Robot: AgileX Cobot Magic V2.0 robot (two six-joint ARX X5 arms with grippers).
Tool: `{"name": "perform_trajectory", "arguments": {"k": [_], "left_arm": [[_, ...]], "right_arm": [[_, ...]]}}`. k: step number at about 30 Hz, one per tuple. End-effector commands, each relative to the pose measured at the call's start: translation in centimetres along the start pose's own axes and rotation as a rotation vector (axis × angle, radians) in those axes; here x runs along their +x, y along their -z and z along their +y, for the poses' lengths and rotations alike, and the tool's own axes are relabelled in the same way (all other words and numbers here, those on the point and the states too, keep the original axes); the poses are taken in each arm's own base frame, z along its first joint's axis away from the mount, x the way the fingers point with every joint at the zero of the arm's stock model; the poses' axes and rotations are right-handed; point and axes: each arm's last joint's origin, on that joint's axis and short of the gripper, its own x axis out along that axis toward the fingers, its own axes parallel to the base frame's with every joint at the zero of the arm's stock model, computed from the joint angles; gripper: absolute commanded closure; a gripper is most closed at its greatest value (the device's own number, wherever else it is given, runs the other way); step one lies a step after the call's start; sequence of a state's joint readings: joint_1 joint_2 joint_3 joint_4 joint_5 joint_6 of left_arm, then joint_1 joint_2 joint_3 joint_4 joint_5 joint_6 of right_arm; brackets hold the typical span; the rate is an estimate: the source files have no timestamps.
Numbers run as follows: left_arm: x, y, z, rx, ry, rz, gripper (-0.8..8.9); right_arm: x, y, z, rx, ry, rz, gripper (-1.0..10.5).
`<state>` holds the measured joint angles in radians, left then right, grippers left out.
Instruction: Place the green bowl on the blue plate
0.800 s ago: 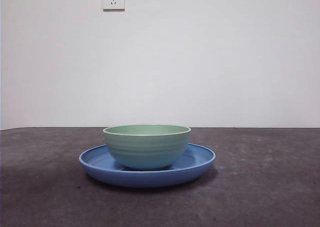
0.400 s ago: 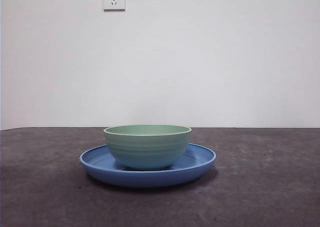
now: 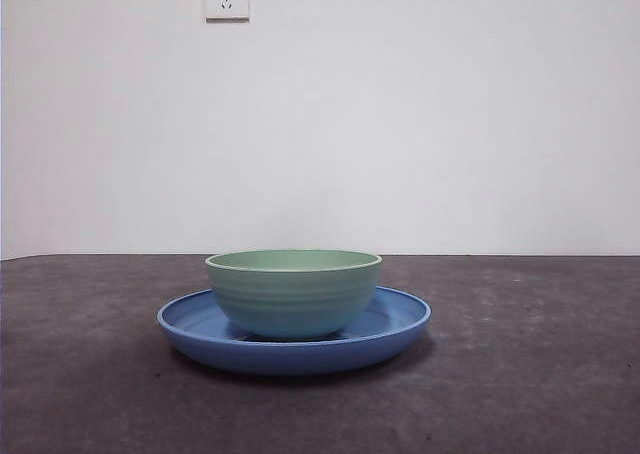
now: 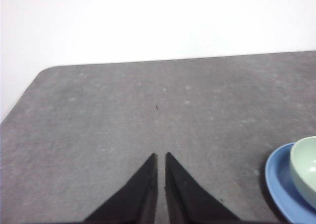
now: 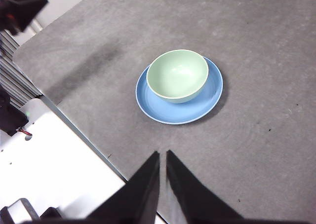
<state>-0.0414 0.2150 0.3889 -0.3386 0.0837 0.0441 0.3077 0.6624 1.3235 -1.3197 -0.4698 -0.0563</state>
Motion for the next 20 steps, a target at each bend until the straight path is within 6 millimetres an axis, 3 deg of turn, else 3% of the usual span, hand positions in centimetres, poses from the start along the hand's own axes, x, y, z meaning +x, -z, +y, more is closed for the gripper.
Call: {"name": "perform_trajectory", "arguments": {"k": [1, 6, 9, 20], "left_arm": [[1.0, 2.5, 0.0, 0.000, -0.001, -0.021, 7.89], [2.0, 6.7, -0.1, -0.072, -0.008, 0.030, 7.89], [2.2, 8.1, -0.1, -0.090, -0.020, 0.039, 7.89], [2.3, 9.5, 0.0, -0.077, -0.091, 0.033, 7.89]], "right_arm": [[-0.3, -0.3, 0.2, -0.021, -0.004, -0.021, 9.3], [-0.3, -0.3, 0.2, -0.021, -0.004, -0.021, 9.3], [-0.3, -0.3, 0.2, -0.021, -0.004, -0.021, 9.3], [-0.3, -0.3, 0.2, -0.021, -0.004, -0.022, 9.3]]}}
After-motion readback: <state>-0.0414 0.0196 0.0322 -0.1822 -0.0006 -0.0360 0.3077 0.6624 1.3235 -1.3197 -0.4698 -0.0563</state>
